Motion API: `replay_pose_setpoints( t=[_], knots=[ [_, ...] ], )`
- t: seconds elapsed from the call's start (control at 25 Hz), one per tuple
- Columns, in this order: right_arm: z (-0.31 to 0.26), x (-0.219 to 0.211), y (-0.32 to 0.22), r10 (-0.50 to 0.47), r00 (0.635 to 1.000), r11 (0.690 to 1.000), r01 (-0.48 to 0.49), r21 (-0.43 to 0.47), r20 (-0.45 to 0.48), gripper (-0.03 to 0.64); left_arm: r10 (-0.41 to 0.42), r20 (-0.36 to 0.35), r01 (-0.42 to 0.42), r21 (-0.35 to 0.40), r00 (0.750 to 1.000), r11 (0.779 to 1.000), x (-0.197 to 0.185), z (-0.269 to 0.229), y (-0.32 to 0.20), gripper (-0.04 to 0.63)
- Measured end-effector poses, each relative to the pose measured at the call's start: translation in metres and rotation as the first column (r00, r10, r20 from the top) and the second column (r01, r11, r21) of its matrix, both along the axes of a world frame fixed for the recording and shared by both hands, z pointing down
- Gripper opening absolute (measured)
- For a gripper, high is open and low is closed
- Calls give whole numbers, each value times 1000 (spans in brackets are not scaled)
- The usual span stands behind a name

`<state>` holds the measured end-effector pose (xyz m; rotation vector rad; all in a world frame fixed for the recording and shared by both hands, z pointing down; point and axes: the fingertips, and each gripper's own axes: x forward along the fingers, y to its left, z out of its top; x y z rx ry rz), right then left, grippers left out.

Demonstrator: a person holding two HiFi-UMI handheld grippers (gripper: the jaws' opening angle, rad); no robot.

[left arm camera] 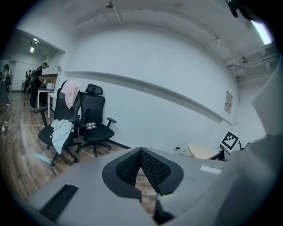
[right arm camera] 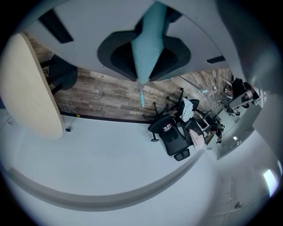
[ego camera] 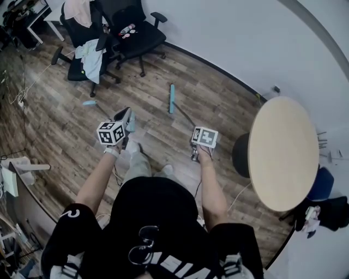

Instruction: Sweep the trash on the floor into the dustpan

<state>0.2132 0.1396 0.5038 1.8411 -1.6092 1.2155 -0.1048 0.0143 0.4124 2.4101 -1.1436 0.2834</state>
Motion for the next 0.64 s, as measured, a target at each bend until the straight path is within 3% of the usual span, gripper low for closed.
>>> replay_pose_setpoints(
  t=[0.4, 0.64],
  knots=[
    [0, -16, -5, -74, 995, 997, 72, -24, -64, 84, -10, -20, 10, -4, 1000, 1000, 2, -1, 8, -6],
    [1, -35, -11, -99, 994, 995, 98, -25, -52, 84, -15, -30, 15, -3, 999, 1000, -3, 0, 6, -6]
  ],
)
